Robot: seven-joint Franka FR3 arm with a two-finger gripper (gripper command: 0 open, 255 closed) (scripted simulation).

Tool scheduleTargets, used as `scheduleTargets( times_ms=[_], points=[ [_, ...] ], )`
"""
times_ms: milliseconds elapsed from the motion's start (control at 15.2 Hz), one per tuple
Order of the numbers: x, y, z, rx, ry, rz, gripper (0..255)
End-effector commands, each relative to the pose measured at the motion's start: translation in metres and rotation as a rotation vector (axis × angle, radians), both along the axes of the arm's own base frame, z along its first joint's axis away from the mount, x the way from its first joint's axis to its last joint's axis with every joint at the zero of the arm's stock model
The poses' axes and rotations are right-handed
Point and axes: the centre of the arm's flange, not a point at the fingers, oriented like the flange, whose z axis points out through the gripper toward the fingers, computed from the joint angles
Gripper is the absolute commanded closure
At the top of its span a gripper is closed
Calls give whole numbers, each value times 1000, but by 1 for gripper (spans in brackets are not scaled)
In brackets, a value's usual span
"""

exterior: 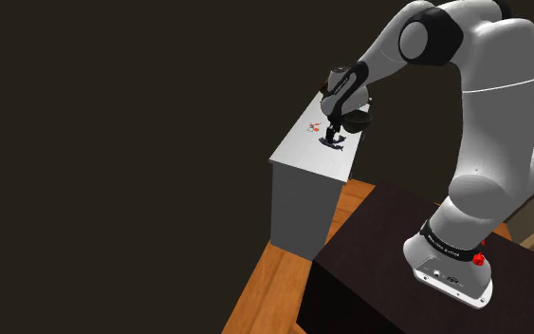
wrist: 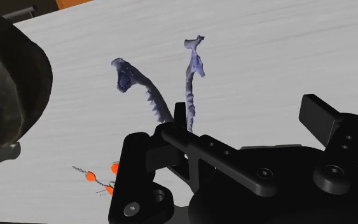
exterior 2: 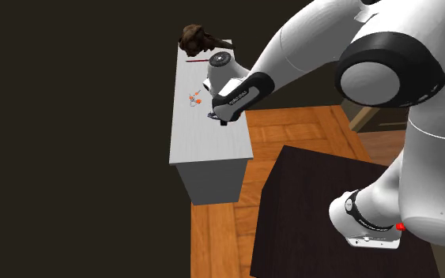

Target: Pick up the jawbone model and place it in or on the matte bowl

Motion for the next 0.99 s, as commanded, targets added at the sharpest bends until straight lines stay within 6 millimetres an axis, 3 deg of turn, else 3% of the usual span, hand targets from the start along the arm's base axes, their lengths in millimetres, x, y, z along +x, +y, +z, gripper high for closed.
scheduleTargets(
  times_ms=[0, 198, 660, 924],
  points=[
    [11, -14, -16, -11, 5, 17, 0],
    [29, -37, -41, -29, 12, 39, 0],
    [28, -45, -77, -29, 12, 39, 0],
    [28, -45, -80, -29, 12, 39, 0]
  ],
)
